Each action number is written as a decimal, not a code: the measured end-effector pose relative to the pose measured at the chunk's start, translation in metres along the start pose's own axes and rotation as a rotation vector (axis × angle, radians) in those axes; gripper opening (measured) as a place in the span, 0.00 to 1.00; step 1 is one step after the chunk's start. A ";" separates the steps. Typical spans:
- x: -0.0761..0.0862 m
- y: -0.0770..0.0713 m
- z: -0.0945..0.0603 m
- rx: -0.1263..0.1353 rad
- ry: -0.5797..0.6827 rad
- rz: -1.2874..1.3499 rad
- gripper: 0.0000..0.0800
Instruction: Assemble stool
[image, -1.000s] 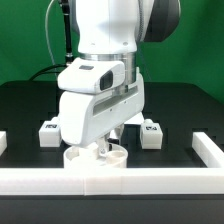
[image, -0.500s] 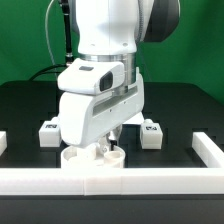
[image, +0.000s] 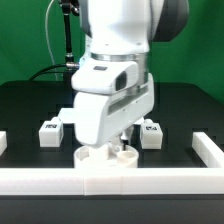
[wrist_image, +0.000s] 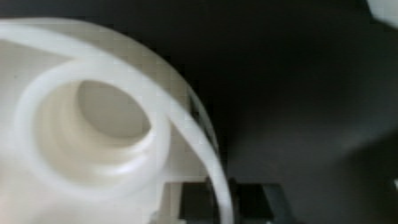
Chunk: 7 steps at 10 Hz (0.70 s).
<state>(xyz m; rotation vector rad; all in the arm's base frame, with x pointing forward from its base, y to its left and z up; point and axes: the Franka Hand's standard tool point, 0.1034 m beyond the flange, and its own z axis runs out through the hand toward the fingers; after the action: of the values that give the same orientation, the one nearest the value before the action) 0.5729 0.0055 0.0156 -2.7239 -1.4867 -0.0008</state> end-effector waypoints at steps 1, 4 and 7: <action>0.012 -0.008 -0.001 0.012 -0.006 -0.022 0.04; 0.043 -0.027 0.001 0.027 -0.015 -0.052 0.04; 0.058 -0.035 0.001 0.029 -0.012 -0.013 0.04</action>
Offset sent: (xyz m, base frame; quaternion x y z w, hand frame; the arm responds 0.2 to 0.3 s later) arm 0.0136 0.0435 -0.0065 -0.0047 0.0031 -0.0022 1.0000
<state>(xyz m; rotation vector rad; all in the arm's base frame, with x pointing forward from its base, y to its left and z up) 0.5751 0.0734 0.0166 -2.6965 -1.4948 0.0361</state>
